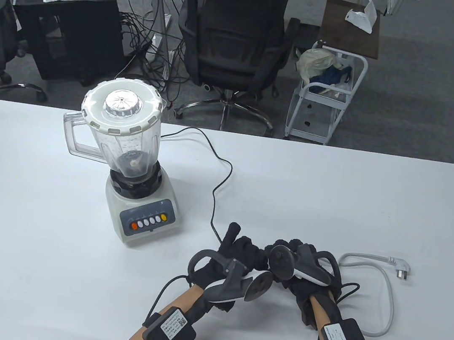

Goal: Unplug the blender

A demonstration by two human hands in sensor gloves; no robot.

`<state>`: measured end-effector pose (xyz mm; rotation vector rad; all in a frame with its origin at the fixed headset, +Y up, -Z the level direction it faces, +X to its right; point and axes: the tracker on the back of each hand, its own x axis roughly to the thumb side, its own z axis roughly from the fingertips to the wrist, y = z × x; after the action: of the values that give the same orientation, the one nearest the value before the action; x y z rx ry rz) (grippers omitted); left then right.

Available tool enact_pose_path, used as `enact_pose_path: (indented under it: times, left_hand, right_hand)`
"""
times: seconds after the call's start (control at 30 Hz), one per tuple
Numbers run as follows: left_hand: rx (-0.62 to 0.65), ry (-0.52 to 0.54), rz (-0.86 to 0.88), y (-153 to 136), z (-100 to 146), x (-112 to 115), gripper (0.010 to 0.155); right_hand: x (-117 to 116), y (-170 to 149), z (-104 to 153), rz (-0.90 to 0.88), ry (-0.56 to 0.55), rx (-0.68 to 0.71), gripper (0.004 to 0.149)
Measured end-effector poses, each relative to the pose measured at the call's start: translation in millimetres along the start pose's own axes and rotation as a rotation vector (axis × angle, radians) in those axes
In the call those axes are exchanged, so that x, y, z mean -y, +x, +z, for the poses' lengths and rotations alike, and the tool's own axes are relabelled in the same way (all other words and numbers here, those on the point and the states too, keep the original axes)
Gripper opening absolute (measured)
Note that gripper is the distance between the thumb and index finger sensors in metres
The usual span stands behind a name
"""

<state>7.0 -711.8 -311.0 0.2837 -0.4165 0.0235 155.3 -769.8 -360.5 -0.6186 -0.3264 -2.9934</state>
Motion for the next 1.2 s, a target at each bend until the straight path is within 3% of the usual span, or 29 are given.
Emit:
enact_pose_path:
  times: [0.1, 0.23, 0.33, 0.47, 0.87, 1.0, 1.2]
  left_hand:
    - [-0.115, -0.062, -0.024, -14.5, -13.9, -5.9, 0.046]
    - [-0.222, -0.210, -0.162, -36.7, -33.3, 12.8, 0.049]
    - [-0.343, -0.275, -0.035, -54.3, -49.3, 28.3, 0.050]
    - [-0.429, -0.251, 0.058, -65.2, -58.8, 39.4, 0.051]
    - [-0.352, -0.341, -0.115, -54.6, -54.1, 74.1, 0.054]
    - [-0.294, -0.324, -0.105, -50.5, -48.0, 66.8, 0.060]
    - [-0.205, -0.257, -0.039, -52.1, -21.9, 35.7, 0.069]
  right_hand:
    - [-0.5, 0.4, 0.7, -0.002, -0.003, 0.000, 0.063]
    - [-1.6, -0.1, 1.4, -0.006, -0.010, 0.001, 0.063]
    - [-1.5, 0.1, 1.5, -0.004, -0.007, -0.001, 0.063]
    - [-1.8, -0.6, 1.3, -0.008, -0.008, 0.001, 0.063]
    - [-1.6, -1.3, 0.7, -0.013, -0.007, 0.007, 0.063]
    - [-1.6, -1.4, 0.9, -0.013, -0.005, 0.007, 0.063]
    - [0.1, 2.2, 0.5, 0.014, 0.001, 0.013, 0.065]
